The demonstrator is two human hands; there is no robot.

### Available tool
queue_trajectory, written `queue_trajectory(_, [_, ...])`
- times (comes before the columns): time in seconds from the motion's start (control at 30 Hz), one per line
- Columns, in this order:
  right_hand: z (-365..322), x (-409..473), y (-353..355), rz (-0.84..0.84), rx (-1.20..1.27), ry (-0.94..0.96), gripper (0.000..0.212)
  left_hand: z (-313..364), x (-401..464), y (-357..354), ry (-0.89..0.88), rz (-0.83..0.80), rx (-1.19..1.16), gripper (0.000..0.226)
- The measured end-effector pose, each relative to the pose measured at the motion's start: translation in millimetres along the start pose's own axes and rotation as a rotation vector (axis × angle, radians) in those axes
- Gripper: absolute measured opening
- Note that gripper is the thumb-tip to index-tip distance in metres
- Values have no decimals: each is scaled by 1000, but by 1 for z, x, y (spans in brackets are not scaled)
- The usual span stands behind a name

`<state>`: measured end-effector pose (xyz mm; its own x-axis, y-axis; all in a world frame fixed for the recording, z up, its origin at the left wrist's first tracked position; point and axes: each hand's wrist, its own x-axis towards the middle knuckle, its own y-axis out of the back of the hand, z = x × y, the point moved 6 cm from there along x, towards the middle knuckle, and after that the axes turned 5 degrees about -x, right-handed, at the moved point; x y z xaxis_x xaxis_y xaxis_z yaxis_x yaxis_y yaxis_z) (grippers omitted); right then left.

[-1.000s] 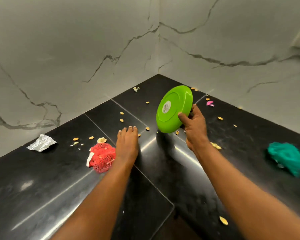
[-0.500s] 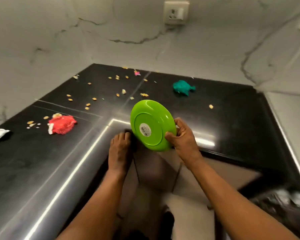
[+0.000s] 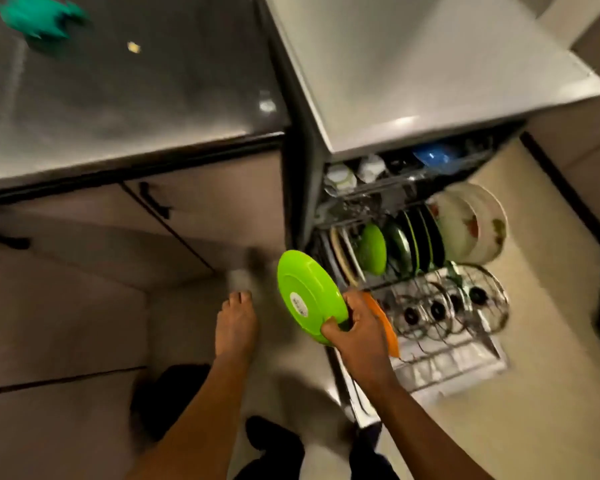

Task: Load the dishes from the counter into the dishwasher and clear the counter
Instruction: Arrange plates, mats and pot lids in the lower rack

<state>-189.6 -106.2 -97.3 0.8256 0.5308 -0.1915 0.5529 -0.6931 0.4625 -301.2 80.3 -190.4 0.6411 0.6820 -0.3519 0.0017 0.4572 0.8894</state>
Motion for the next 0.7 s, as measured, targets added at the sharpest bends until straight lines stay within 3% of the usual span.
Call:
queue_trajectory(0.27, [196, -4, 139, 142, -181, -235, 17, 136, 2, -210, 32, -389, -62, 50])
queue_trajectory(0.53, [327, 33, 154, 158, -198, -330, 21, 172, 43, -309, 73, -361, -168, 42])
queue_trajectory(0.7, [378, 62, 126, 110, -151, -331, 22, 167, 64, -356, 26, -394, -44, 65])
